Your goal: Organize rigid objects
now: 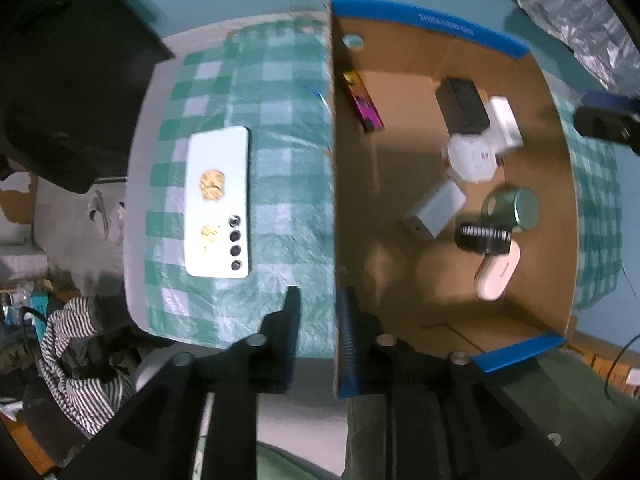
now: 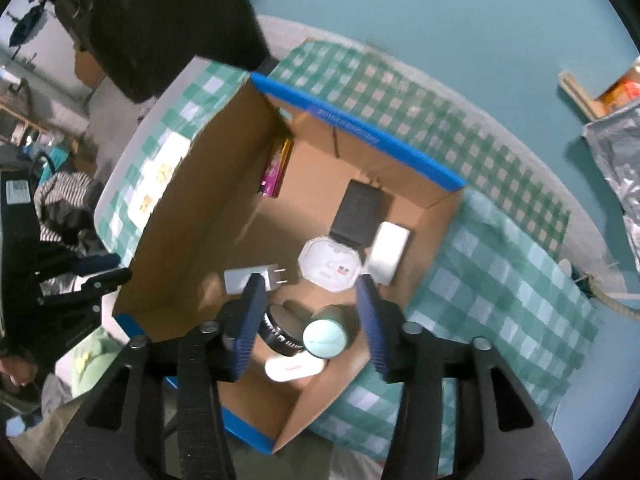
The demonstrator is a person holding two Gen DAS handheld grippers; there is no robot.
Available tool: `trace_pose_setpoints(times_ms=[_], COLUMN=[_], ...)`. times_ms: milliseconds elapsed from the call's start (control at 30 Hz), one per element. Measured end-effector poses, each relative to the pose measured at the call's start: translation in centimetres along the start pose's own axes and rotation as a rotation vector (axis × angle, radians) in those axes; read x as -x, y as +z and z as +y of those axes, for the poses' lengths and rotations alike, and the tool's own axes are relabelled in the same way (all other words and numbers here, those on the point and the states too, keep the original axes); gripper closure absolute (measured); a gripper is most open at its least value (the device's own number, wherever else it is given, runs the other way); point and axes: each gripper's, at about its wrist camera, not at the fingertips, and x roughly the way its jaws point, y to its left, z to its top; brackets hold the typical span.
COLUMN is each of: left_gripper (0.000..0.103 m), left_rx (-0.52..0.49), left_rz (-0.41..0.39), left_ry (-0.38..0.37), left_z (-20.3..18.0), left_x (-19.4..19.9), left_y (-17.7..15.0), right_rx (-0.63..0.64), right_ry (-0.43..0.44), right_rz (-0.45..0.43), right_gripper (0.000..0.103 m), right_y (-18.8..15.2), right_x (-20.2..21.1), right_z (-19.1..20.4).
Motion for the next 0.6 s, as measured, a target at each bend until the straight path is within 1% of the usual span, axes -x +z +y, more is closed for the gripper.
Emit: trace_pose_setpoints(times_ms=[67, 100, 133, 200, 267, 333, 400, 467, 500, 600], left_gripper=[0.077, 0.074, 0.068, 0.062, 0.058, 0.047, 0.041, 0.038, 0.034, 0.027], left_rx=[0.008, 0.010, 0.011, 0.016, 0.019, 0.019, 0.007, -0.017, -0.034, -0.059], left_rz=[-0.029, -0.037, -0.045, -0.079, -0.116, -0.164, -0.218, -0.264, -0.294, -0.345], left_ry=[0.005, 0.007, 0.007, 0.000, -0.006, -0.015, -0.022, -0.023, -0.020, -0.032], left_z=[0.1, 0.1, 0.1, -0.1, -0.3, -0.8, -1.4, -2.1, -2.7, -3.6], left_x=[0.9, 1.3, 1.7, 2.9, 4.1, 5.7, 7.4, 8.8, 9.7, 11.3], left_y=[0.2, 0.3, 0.4, 0.6, 0.8, 0.9, 1.1, 1.2, 1.2, 1.3], right_rx=[-0.019, -0.029, -0.042, -0.079, -0.118, -0.162, -0.200, -0.234, -0.248, -0.274], right_ry=[-0.027, -0.039, -0.054, -0.061, -0.075, -0.106, -0.121, -0.140, -0.152, -0.184], right_rz=[-0.037, -0.057, -0.079, -0.114, -0.147, -0.198, -0.239, -0.280, -0.296, -0.331], right_gripper=[0.051, 0.051, 0.051, 0.051, 0.051, 0.051, 0.051, 0.051, 0.051, 0.051], right_y=[-0.3, -0.5, -0.8, -1.3, -1.9, -2.6, -3.2, -3.9, -4.2, -5.1], right_x=[1.2, 1.8, 2.4, 3.6, 4.8, 6.2, 7.6, 8.9, 9.6, 11.0], right_z=[-0.1, -0.2, -0.3, -0.8, -1.2, -1.7, -2.1, -2.5, -2.7, -3.0])
